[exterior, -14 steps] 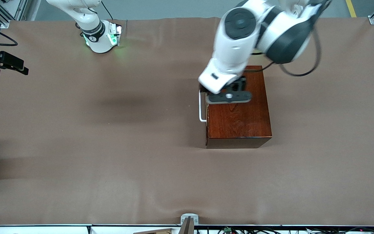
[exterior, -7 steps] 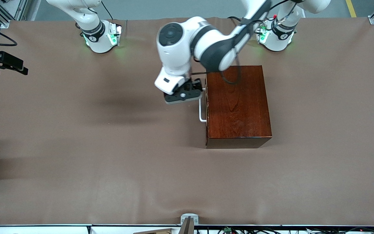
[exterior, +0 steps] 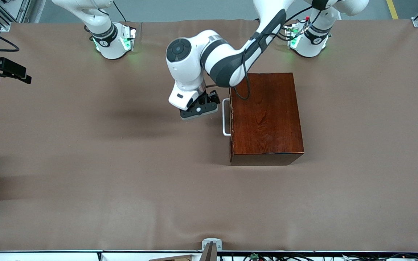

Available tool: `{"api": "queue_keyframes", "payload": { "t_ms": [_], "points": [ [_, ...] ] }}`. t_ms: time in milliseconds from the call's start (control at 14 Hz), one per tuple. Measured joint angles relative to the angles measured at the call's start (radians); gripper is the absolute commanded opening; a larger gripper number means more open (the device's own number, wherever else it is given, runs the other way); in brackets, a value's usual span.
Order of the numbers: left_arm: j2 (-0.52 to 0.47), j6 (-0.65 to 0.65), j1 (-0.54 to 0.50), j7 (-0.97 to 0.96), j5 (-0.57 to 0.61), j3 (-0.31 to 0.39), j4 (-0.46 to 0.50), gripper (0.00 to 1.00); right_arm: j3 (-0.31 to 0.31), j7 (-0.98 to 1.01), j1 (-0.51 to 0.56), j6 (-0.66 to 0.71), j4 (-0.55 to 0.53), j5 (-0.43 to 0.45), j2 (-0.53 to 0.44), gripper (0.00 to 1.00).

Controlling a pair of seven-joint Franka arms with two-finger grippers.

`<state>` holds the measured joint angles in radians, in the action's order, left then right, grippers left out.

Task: Open drawer, take yellow block, close drawer
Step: 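Reach the left gripper down to the white drawer handle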

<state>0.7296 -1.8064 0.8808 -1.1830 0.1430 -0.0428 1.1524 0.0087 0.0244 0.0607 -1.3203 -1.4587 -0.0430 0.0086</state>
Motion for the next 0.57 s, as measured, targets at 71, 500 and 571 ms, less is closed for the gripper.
{"api": "queue_keyframes", "payload": {
  "t_ms": [71, 500, 571],
  "points": [
    [0.01, 0.0, 0.018, -0.005, 0.0, 0.026, 0.0, 1.0, 0.0, 0.0, 0.0, 0.0, 0.0, 0.0, 0.0, 1.0],
    [0.026, 0.002, 0.086, -0.075, 0.001, 0.129, 0.0, 1.0, 0.0, 0.0, 0.0, 0.0, 0.0, 0.0, 0.0, 1.0],
    [0.026, 0.006, 0.085, -0.079, 0.001, 0.137, 0.0, 1.0, 0.0, 0.0, 0.0, 0.001, 0.0, 0.0, 0.0, 1.0]
  ]
}}
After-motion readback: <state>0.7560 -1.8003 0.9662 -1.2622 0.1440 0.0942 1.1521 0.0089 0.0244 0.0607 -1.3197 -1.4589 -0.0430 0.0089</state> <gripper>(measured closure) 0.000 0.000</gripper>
